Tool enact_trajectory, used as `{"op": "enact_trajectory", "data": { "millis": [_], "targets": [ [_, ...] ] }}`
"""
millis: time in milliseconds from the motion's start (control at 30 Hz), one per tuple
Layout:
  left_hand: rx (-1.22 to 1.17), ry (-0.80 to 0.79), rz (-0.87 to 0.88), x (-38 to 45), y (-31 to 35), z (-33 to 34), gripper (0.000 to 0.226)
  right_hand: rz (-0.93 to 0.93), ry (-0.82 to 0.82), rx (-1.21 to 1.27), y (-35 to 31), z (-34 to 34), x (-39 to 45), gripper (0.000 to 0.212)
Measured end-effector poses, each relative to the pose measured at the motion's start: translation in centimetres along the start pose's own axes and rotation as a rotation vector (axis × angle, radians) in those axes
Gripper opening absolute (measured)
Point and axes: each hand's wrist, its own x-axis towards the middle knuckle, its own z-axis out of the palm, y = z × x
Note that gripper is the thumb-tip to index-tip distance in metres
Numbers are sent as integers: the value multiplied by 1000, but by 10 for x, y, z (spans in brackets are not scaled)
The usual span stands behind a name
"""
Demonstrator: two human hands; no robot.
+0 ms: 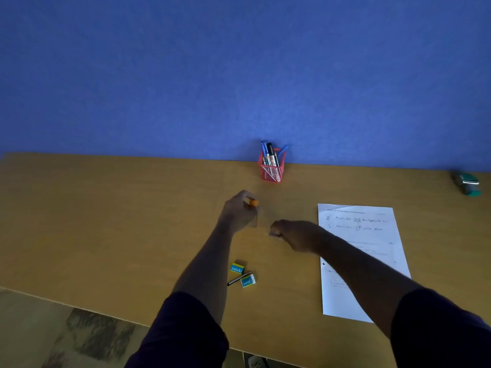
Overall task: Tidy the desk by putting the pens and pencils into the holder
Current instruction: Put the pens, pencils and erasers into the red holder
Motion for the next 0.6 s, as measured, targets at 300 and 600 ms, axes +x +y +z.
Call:
{"op": "enact_trajectory", "data": {
  "millis": [300,600],
  "targets": [
    [-225,385,95,53,48,-25,27,87,556,238,21,-84,32,27],
    [-276,477,138,94,74,-7,8,342,772,404,34,-117,78,9]
  ]
}}
